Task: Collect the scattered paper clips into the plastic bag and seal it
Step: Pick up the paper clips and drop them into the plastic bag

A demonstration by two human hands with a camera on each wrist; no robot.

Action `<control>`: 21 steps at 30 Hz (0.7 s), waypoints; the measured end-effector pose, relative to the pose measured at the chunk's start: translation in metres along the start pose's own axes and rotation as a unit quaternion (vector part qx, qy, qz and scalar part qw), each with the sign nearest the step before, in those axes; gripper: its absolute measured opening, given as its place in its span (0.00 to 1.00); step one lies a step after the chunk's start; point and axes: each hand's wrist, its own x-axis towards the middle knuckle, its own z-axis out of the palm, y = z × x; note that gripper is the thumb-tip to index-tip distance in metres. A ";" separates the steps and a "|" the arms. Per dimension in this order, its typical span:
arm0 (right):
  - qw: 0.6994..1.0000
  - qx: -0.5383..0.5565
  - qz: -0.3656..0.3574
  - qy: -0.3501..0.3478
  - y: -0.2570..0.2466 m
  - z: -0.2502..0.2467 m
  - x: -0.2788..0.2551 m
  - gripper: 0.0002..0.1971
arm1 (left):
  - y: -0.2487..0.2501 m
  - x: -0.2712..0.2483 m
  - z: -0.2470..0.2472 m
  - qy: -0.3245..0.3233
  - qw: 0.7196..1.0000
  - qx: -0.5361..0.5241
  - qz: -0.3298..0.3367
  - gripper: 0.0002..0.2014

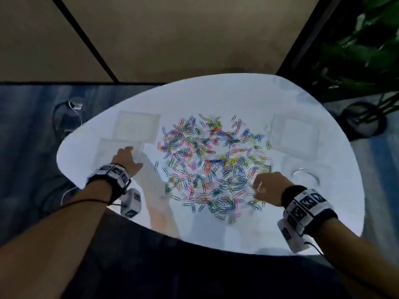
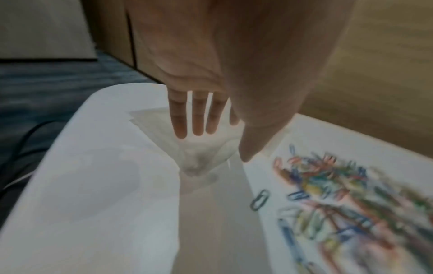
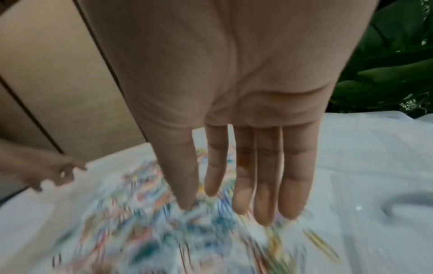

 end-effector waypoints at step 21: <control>0.972 0.053 0.002 0.230 0.015 0.127 0.038 0.23 | 0.035 -0.193 0.002 0.204 0.968 -0.037 0.139 0.07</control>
